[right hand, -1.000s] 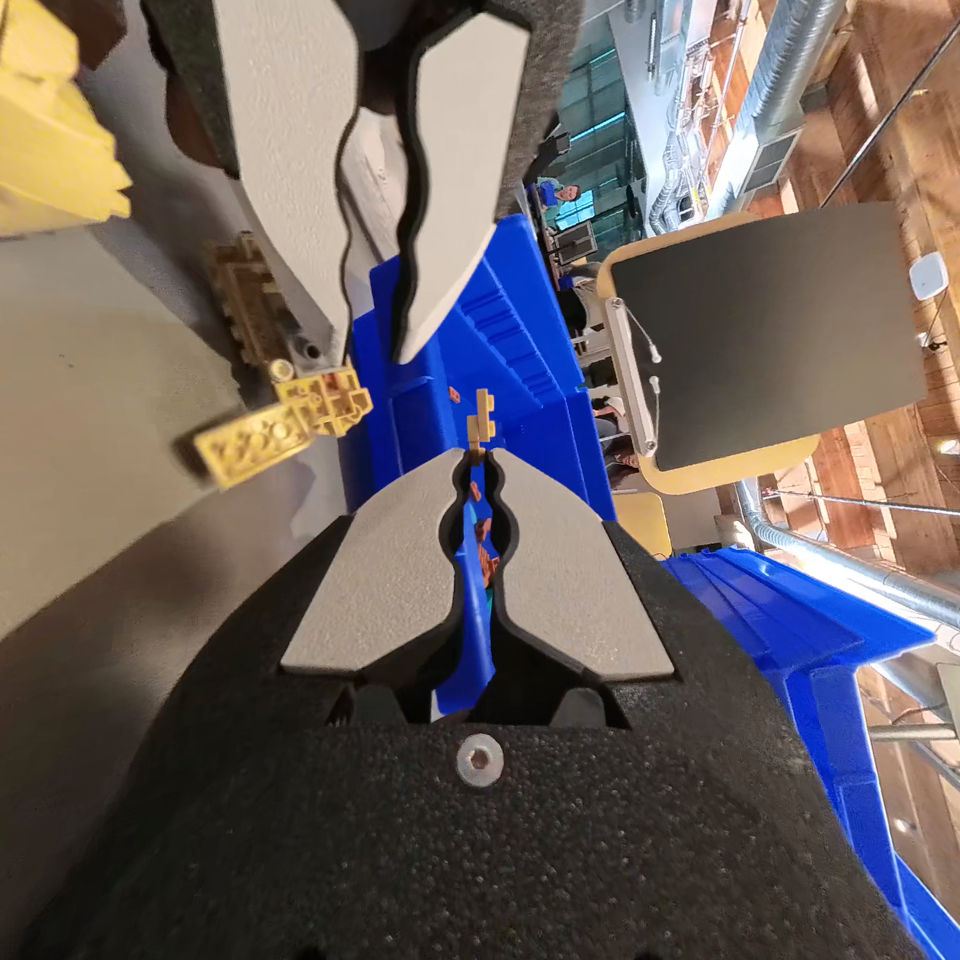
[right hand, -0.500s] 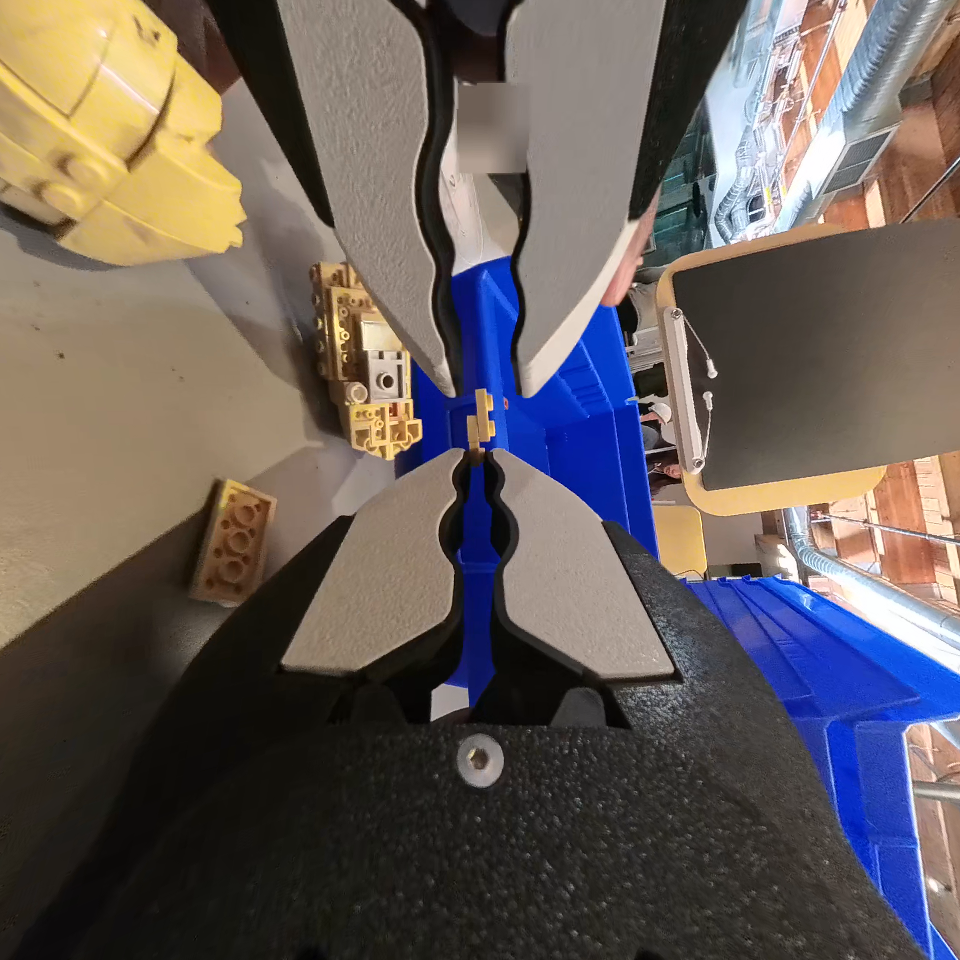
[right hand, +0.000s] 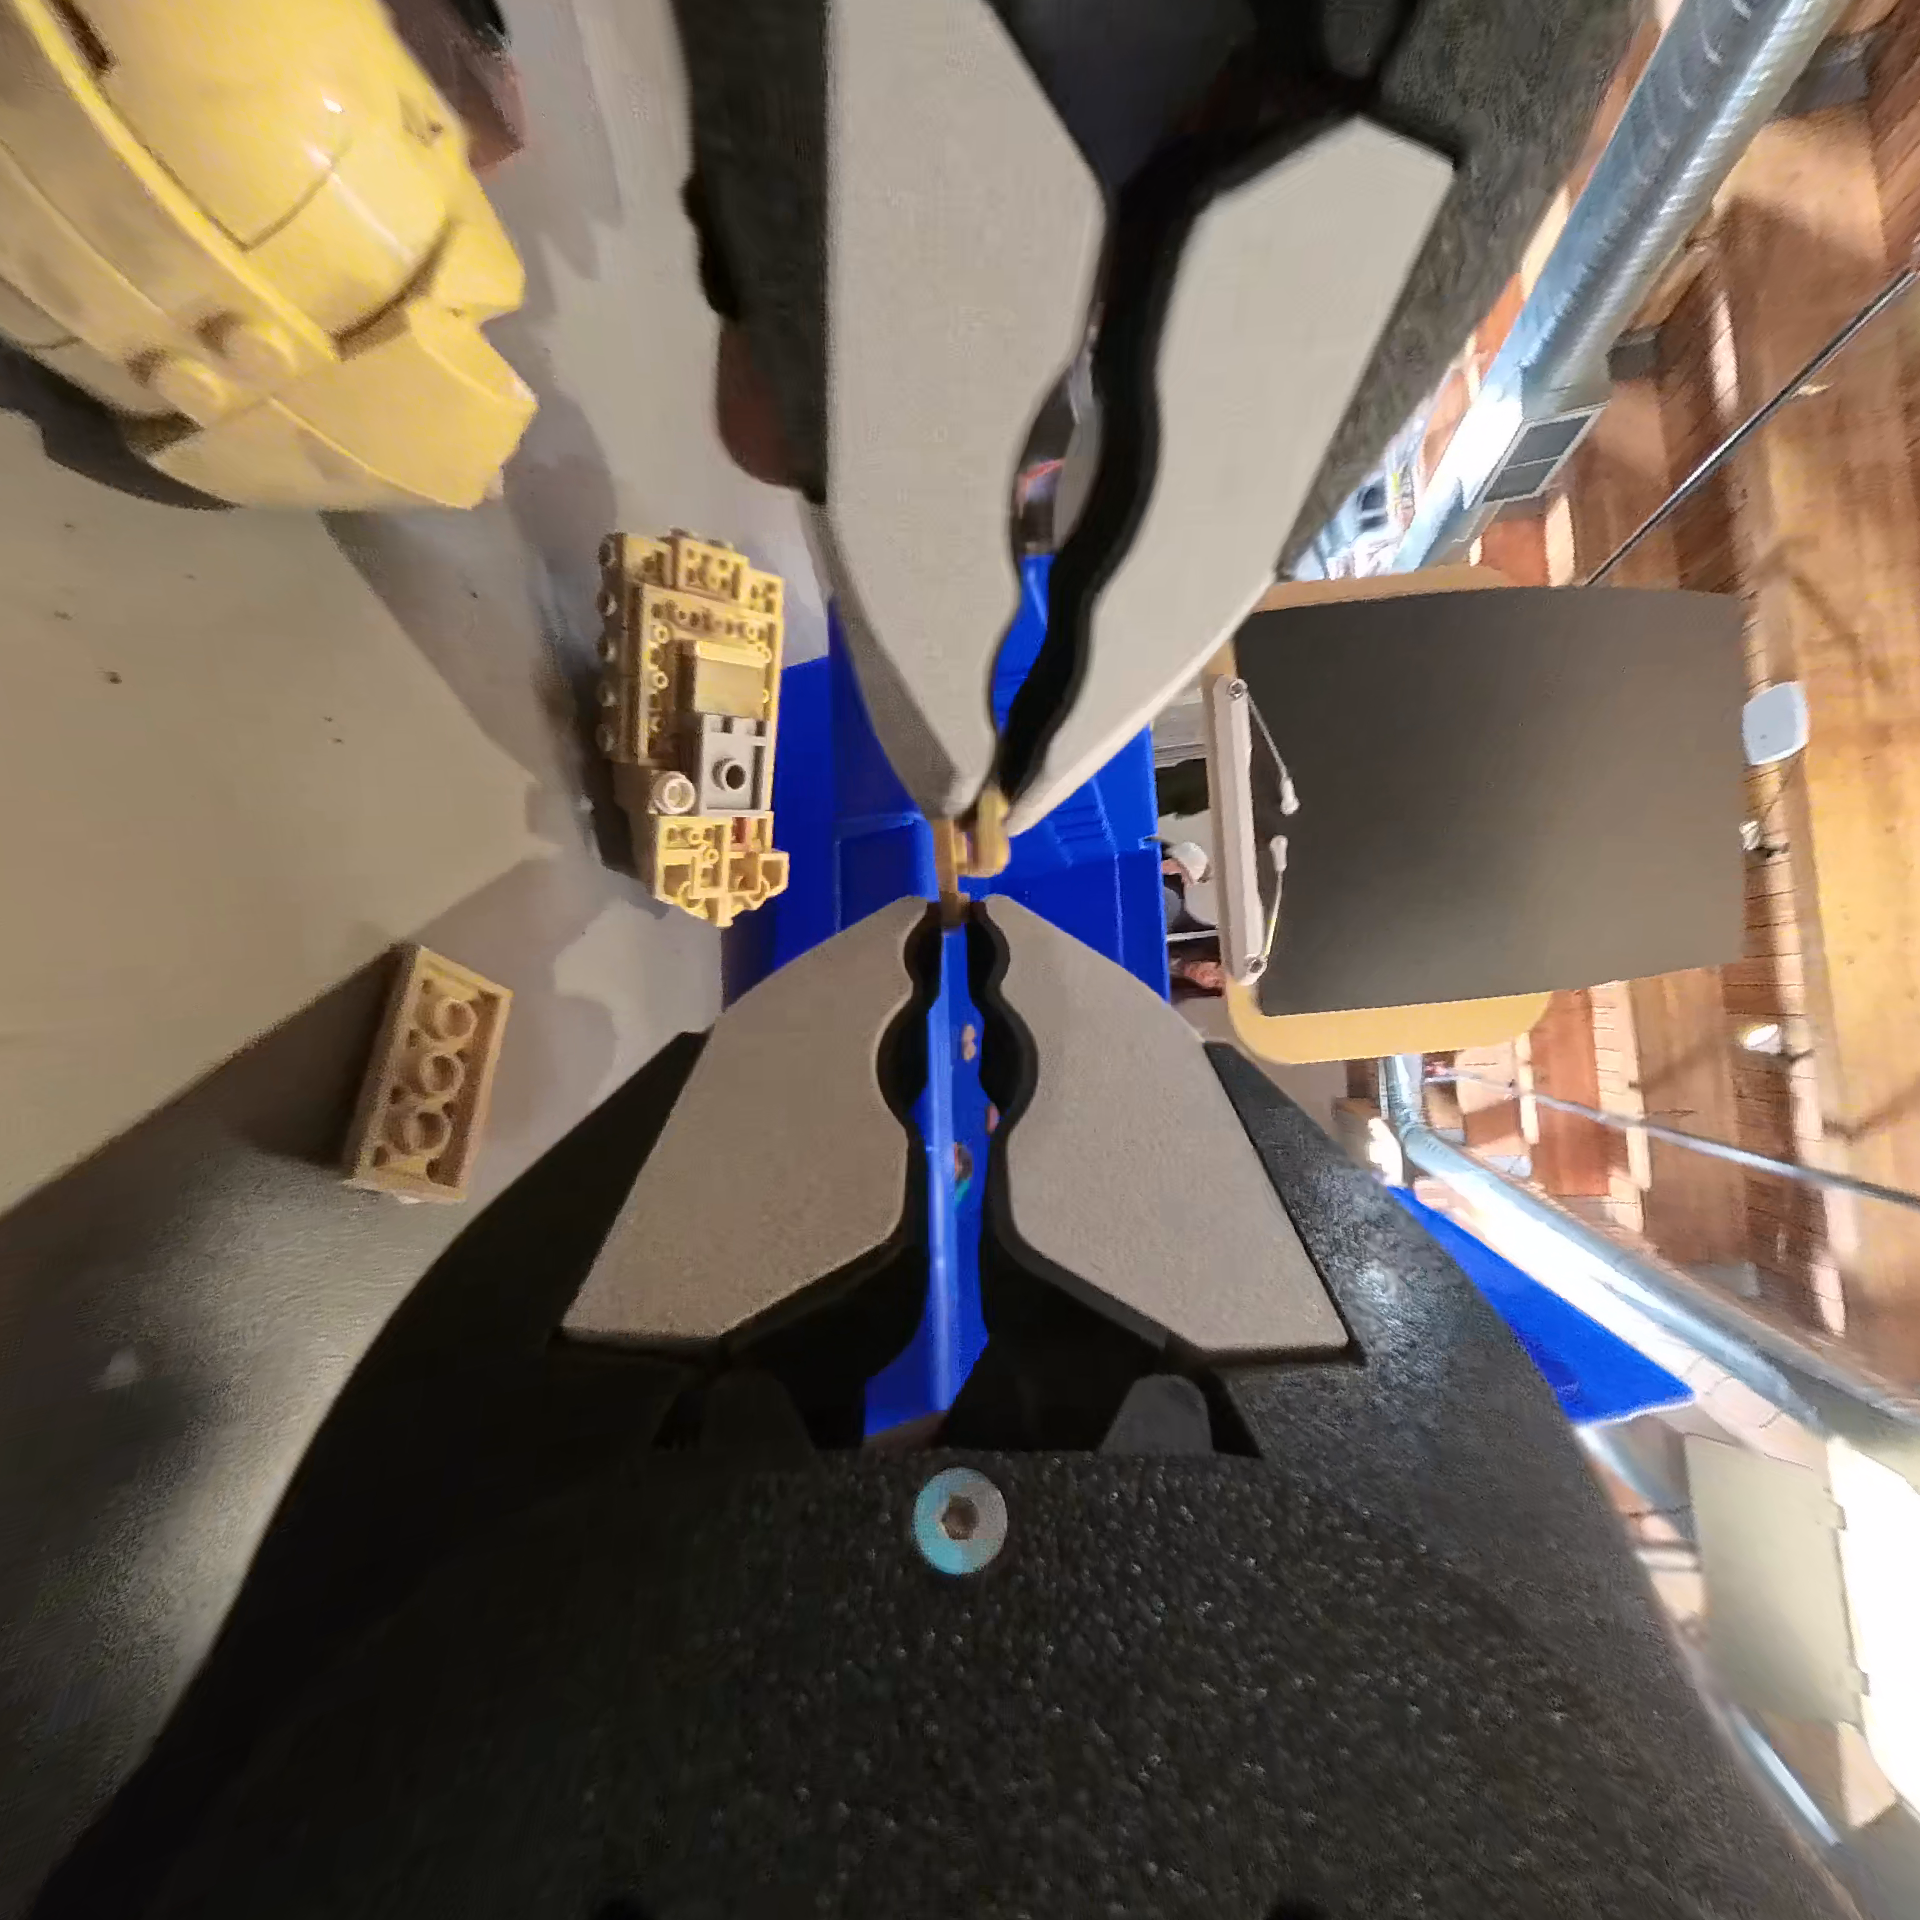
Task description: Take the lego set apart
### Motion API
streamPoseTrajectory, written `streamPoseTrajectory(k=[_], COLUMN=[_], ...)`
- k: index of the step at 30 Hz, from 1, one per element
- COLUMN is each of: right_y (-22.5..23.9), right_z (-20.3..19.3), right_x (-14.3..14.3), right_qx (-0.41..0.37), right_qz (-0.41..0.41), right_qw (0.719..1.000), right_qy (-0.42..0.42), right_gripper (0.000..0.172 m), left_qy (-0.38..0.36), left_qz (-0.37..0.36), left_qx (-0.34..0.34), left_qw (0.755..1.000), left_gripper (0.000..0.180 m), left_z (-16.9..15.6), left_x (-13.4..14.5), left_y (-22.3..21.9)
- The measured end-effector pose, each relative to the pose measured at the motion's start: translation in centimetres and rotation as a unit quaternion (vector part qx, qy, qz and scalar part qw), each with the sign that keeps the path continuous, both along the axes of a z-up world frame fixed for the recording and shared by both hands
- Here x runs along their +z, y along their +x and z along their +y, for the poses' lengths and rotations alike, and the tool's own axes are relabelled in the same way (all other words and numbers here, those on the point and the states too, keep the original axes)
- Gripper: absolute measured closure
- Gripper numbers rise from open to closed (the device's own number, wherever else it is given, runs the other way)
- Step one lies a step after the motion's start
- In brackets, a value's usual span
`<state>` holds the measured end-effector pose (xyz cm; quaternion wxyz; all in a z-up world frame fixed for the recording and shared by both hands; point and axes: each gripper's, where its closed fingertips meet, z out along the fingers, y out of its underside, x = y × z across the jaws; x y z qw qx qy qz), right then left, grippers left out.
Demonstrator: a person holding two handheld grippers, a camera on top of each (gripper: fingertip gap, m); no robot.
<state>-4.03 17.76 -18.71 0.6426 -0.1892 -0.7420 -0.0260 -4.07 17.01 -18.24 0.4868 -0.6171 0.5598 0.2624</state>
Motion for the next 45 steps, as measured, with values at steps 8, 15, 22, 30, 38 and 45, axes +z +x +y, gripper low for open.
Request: streamPoseTrajectory(k=[8,15,22,30,38,45], right_y=[-0.2,0.7,0.6,0.4,4.5,6.2], right_z=[-0.8,8.4,6.9,1.7,-0.7,-2.3], right_x=[0.3,1.2,1.2,-1.9,-2.5,-5.9], right_qx=[0.012,-0.231,-0.177,-0.044,0.032,0.019], right_qz=[0.012,0.059,0.054,-0.074,-0.215,-0.317], right_qw=[1.0,0.964,0.972,0.969,0.879,0.844], right_qy=[0.017,-0.12,-0.145,-0.232,-0.424,-0.433], right_gripper=[0.168,0.153,0.152,0.152,0.152,0.141], left_qy=[-0.014,-0.021,0.01,0.069,0.029,-0.056], left_qz=[-0.081,-0.099,-0.133,-0.027,-0.086,-0.133], left_qx=[0.044,0.08,0.122,0.234,0.207,0.092], left_qw=[0.996,0.992,0.983,0.969,0.974,0.985], left_gripper=[0.176,0.176,0.176,0.172,0.156,0.158], left_z=[0.5,0.9,1.7,4.9,4.7,1.8], left_x=[0.9,0.8,2.0,4.3,3.3,1.8], left_y=[-1.6,-2.6,-3.9,-6.9,-6.4,-2.6])
